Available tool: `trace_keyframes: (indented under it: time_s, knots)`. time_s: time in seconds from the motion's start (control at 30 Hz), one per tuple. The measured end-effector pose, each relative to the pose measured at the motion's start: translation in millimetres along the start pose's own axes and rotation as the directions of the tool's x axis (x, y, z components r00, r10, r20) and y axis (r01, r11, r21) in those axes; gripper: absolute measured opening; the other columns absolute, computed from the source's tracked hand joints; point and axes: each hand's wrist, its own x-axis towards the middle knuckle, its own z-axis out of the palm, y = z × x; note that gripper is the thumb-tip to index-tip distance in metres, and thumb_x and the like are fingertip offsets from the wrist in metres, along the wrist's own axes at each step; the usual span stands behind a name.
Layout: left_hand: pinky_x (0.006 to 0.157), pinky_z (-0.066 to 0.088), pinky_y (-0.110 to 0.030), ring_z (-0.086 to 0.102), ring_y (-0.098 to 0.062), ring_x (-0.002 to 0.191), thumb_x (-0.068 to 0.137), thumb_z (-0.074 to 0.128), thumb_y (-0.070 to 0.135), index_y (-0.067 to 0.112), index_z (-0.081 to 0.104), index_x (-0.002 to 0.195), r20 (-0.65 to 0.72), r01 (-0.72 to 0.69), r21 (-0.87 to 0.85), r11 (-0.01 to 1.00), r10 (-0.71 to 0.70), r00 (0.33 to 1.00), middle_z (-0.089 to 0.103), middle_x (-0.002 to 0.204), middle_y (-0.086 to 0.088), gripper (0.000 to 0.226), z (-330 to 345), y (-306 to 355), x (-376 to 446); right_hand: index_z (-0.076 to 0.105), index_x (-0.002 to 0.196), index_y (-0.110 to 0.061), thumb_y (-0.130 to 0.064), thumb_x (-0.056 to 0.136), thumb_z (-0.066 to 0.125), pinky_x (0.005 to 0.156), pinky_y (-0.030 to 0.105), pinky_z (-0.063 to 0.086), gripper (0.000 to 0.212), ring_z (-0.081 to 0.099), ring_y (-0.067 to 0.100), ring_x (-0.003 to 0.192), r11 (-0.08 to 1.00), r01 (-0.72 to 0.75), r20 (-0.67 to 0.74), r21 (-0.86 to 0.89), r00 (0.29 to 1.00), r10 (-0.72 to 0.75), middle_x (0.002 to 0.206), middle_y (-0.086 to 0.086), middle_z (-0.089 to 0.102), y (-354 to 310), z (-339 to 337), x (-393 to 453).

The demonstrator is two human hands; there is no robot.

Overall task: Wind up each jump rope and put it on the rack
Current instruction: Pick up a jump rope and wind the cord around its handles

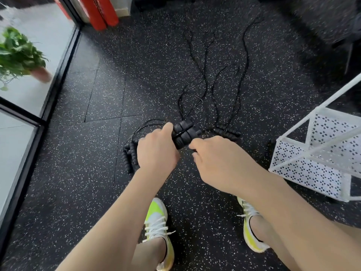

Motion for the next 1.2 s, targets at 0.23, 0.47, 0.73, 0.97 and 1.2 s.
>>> trace_keyframes:
  time_s: [0.23,0.47,0.73,0.97,1.2]
  knots:
    - [0.070,0.033,-0.037,0.060,-0.028,0.086,0.079,0.063,0.018,0.027,0.044,0.098,0.003,-0.346,0.051,0.937,0.346,0.938,0.055,0.084,0.005,0.029,10.7,2.0,-11.1,0.070,0.091,-0.031,-0.029,0.094,0.068,0.056,0.021,0.045,0.004,0.059,0.003,0.059,0.955,-0.029,-0.067,0.295,0.996,0.051,0.066,-0.014,0.062,29.8,-25.3,1.6]
    - [0.061,0.044,-0.036,0.056,-0.027,0.067,0.059,0.078,0.012,0.023,0.056,0.096,-0.156,-0.555,0.016,0.832,0.550,0.821,0.053,0.072,0.006,0.045,12.4,1.7,-18.4,0.078,0.078,-0.035,-0.029,0.076,0.085,0.071,0.025,0.047,0.010,0.063,0.010,0.072,0.832,-0.019,-0.064,0.554,0.996,0.065,0.080,-0.014,0.073,59.4,-35.6,4.0]
    - [0.070,0.044,-0.036,0.056,-0.024,0.079,0.064,0.068,0.018,0.022,0.062,0.108,-0.224,-0.562,-0.198,0.803,0.521,0.824,0.061,0.082,0.006,0.045,0.1,1.8,-18.0,0.081,0.089,-0.024,-0.023,0.083,0.077,0.083,0.020,0.052,0.008,0.071,0.009,0.088,0.603,0.051,-0.071,0.796,0.997,0.010,0.089,-0.005,0.078,65.4,-29.3,10.4]
    - [0.069,0.044,-0.031,0.057,-0.011,0.078,0.073,0.077,0.014,0.040,0.054,0.106,-0.217,-0.273,-0.525,0.806,0.183,0.959,0.061,0.083,0.019,0.048,-21.1,19.5,-21.3,0.080,0.084,-0.029,-0.011,0.099,0.061,0.067,0.034,0.046,0.030,0.056,0.021,0.071,0.383,0.075,-0.144,0.921,0.977,0.154,0.077,0.007,0.068,43.8,-2.4,19.4]
    - [0.065,0.037,-0.034,0.052,-0.023,0.076,0.081,0.067,0.019,0.031,0.057,0.103,-0.176,-0.093,-0.360,0.928,0.030,0.984,0.061,0.084,0.010,0.027,-21.6,23.0,-14.6,0.058,0.072,-0.020,-0.016,0.107,0.045,0.047,0.021,0.038,0.037,0.046,0.010,0.042,0.646,-0.116,-0.067,0.755,0.966,0.251,0.052,0.001,0.061,28.4,8.2,18.2]
